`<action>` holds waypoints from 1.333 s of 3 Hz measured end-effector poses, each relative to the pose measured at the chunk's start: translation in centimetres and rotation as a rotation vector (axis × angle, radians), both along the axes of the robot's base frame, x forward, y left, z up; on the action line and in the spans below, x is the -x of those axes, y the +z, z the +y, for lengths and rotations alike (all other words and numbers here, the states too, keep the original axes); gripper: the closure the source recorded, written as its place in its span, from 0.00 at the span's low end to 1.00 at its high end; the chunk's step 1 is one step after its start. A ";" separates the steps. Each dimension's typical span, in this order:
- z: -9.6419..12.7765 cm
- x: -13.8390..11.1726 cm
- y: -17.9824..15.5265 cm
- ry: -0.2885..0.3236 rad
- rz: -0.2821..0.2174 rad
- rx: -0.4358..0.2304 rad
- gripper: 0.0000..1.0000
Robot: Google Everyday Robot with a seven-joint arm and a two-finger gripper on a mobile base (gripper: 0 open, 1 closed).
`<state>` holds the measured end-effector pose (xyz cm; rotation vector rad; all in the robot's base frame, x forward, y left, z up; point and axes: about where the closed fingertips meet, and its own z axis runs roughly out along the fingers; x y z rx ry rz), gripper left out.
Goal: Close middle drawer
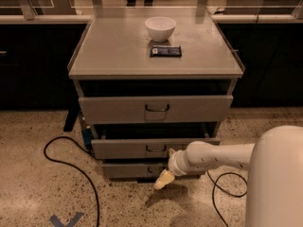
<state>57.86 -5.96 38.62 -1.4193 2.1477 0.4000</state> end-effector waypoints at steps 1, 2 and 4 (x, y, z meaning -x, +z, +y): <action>0.9 -3.8 1.4 -0.009 -0.052 -0.016 0.00; 0.8 -3.6 1.4 -0.009 -0.052 -0.016 0.00; 1.5 -5.7 2.5 -0.017 -0.086 -0.023 0.00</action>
Offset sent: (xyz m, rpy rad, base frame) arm 0.2387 0.0660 0.1090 0.0686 -0.3255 -0.0760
